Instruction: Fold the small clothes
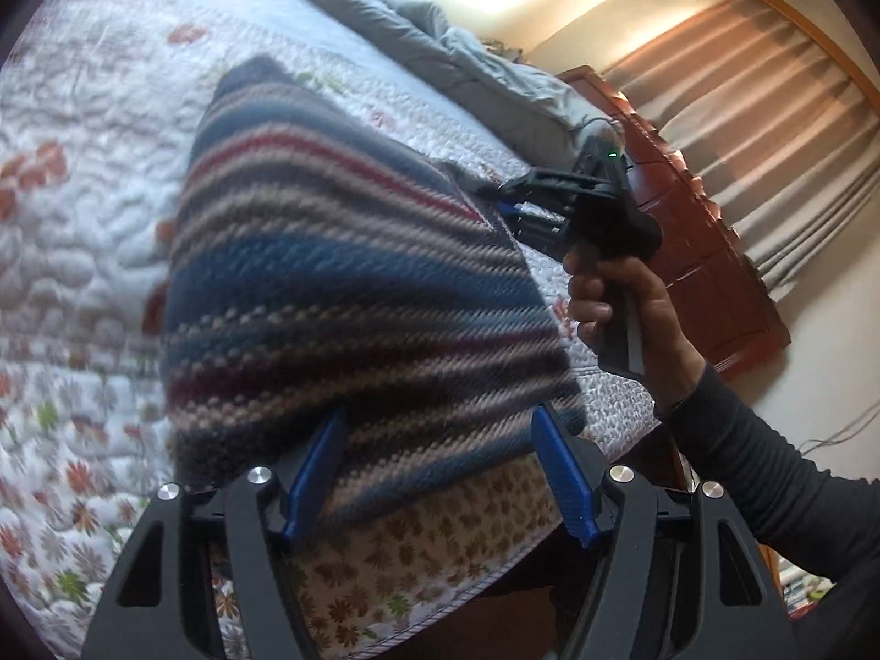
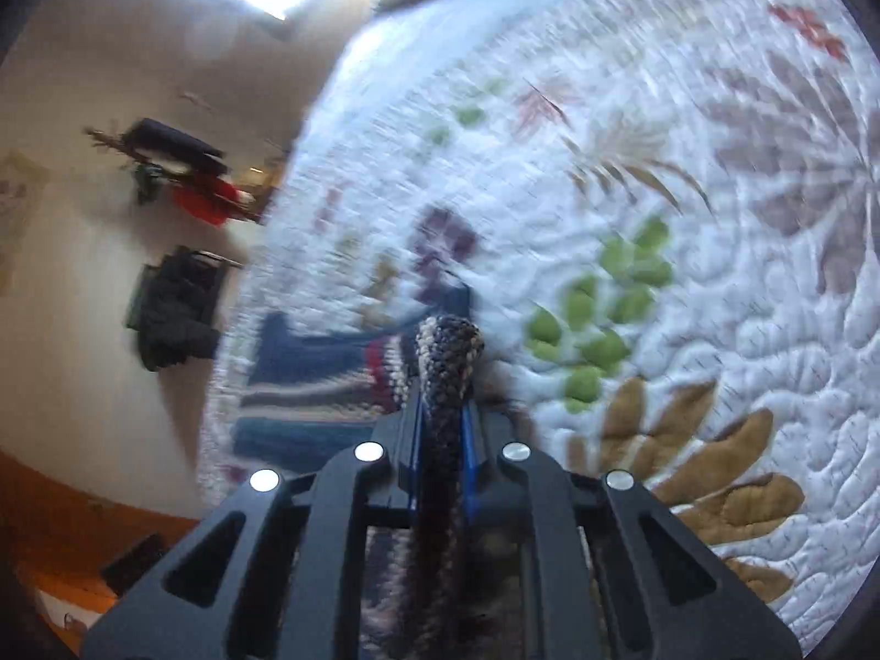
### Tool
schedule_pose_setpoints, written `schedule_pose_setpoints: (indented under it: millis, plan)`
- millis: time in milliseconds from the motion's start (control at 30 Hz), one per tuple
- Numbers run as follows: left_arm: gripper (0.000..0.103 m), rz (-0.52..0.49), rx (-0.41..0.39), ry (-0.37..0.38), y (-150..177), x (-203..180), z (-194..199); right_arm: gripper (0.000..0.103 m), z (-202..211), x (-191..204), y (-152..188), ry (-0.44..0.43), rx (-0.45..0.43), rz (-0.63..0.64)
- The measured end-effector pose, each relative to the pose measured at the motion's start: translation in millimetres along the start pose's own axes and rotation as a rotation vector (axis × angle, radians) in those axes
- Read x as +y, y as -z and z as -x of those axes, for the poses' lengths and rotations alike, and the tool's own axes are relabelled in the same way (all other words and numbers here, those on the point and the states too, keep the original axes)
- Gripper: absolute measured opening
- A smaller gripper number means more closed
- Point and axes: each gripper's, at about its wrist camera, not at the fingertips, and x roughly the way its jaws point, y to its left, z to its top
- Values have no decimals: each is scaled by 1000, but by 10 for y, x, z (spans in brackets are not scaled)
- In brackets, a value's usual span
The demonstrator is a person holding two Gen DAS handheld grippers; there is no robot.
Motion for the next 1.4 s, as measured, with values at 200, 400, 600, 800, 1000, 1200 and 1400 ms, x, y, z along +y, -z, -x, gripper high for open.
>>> schedule_pose_setpoints:
  millis: [200, 400, 600, 800, 1000, 1200, 1400]
  plan:
    - [71, 39, -25, 27, 17, 48, 41, 25, 414, 138, 279, 4, -95, 64]
    - [75, 41, -35, 19, 50, 2, -3, 25, 584, 520, 938, -53, -25, 187]
    - [75, 80, -30, 14, 56, 35, -29, 18, 420, 368, 1079, 7, 2, 142]
    - [88, 67, -129, -50, 219, -160, 295, 29, 852, 735, 1713, 18, -47, 269]
    - [91, 152, -109, -121, 324, 27, 290, 29, 549, 559, 2097, 141, 17, 290]
    - [97, 124, -120, -294, 489, -458, 492, 75, 1032, 1206, 2331, 257, -84, 400]
    - [99, -149, -294, -686, 1094, -1640, 940, 99, 1693, 1842, 2994, 427, -285, 492]
